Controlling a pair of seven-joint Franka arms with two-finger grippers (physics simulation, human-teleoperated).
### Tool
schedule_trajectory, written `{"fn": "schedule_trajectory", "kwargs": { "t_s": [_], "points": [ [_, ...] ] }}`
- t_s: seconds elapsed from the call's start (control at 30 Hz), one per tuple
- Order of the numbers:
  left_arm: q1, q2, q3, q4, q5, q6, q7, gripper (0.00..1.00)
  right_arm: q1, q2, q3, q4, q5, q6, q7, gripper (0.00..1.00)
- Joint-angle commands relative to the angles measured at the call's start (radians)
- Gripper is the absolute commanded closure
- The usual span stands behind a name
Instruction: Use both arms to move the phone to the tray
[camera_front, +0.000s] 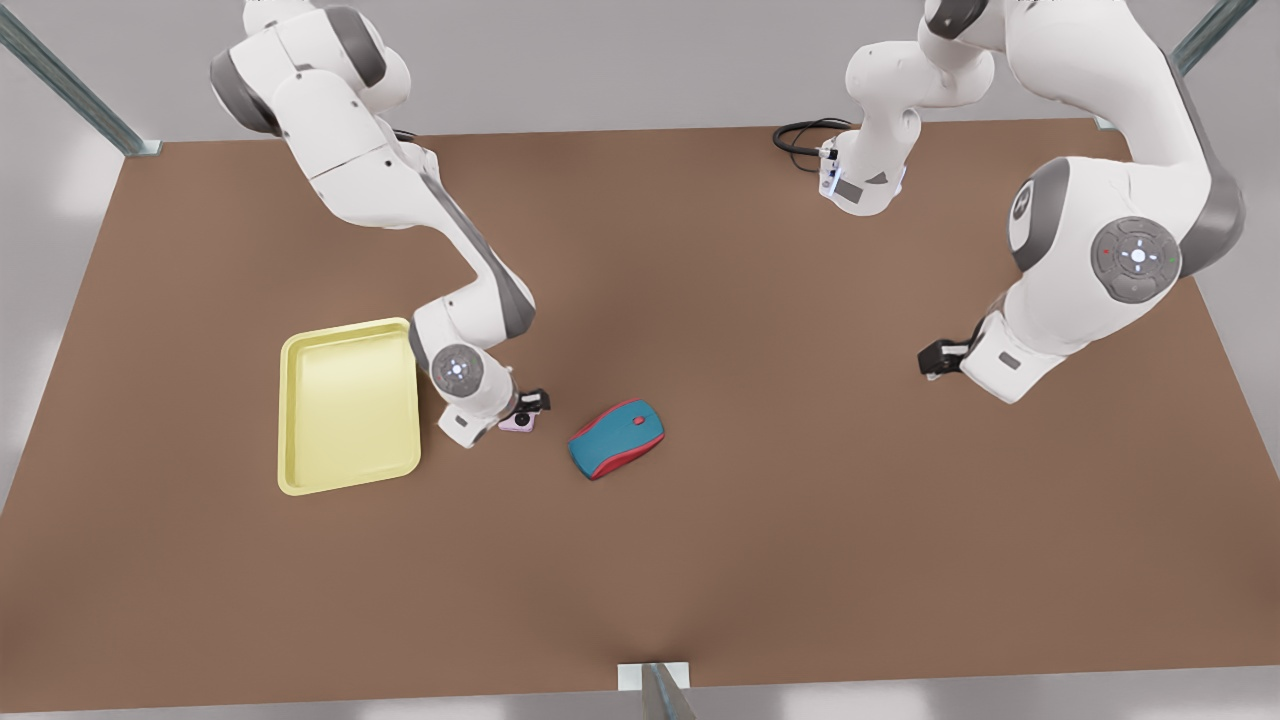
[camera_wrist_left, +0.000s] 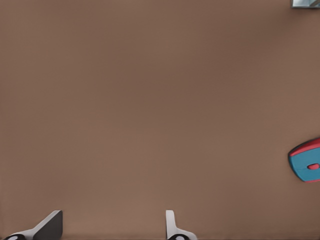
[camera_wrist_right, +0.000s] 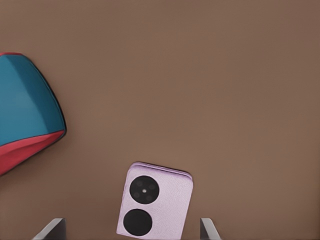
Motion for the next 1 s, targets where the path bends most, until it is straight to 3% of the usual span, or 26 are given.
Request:
{"fn": "schedule_trajectory", "kwargs": {
  "t_s": [0.0,0.97],
  "points": [
    [0.0,0.001,0.0,0.001,-0.002,-0.01,0.135,0.0,0.001,0.008,-0.001,-0.007,-0.002,0.082,0.396,0.0],
    [0.0,0.032,0.0,0.001,0.0,-0.009,0.115,0.0,0.016,0.037,-0.016,-0.132,-0.04,0.192,0.171,0.0]
  ]
}}
